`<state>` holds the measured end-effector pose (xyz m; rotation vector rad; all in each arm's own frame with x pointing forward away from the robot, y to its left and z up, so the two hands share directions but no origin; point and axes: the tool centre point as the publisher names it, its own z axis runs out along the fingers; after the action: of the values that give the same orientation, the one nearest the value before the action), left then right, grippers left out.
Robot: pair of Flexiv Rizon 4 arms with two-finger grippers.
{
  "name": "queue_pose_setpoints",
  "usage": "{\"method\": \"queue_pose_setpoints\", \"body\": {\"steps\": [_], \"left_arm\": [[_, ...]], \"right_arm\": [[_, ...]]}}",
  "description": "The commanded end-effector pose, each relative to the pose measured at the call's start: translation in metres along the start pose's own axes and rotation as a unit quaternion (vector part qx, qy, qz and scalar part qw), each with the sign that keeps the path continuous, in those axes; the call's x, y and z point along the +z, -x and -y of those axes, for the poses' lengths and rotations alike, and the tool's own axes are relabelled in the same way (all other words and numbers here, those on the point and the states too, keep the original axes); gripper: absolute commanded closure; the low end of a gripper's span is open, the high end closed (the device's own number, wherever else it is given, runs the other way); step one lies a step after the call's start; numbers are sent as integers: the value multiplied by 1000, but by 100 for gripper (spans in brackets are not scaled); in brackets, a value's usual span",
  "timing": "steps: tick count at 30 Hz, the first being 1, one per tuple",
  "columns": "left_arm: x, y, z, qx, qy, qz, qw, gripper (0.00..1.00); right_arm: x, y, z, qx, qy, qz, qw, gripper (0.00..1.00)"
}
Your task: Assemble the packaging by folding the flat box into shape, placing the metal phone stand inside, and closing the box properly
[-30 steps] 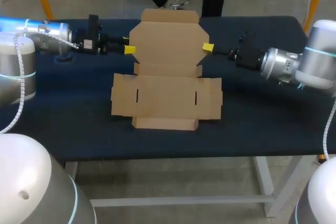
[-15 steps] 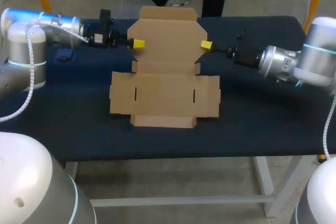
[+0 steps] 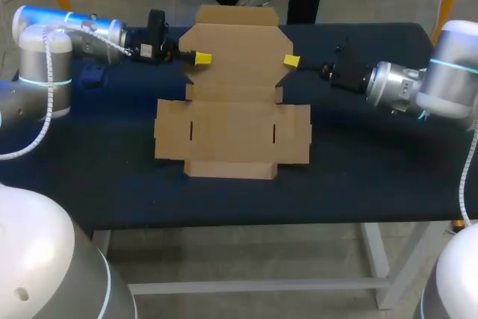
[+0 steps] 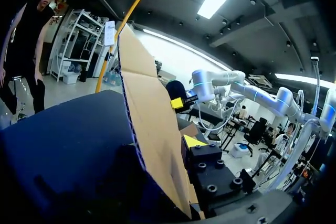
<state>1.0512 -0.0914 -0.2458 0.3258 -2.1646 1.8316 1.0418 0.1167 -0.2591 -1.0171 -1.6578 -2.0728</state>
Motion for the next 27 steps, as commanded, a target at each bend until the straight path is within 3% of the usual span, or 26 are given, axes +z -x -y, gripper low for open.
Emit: {"method": "queue_pose_setpoints", "body": {"steps": [1, 18, 27], "left_arm": [[0, 4, 1, -1, 3, -29, 1000, 71], [5, 6, 0, -4, 8, -35, 999, 95], [5, 5, 0, -2, 4, -35, 999, 100]], "right_arm": [[2, 2, -2, -2, -1, -2, 1000, 100], [7, 3, -5, -5, -4, -4, 1000, 100], [9, 1, -5, -6, -6, -7, 1000, 100]]}}
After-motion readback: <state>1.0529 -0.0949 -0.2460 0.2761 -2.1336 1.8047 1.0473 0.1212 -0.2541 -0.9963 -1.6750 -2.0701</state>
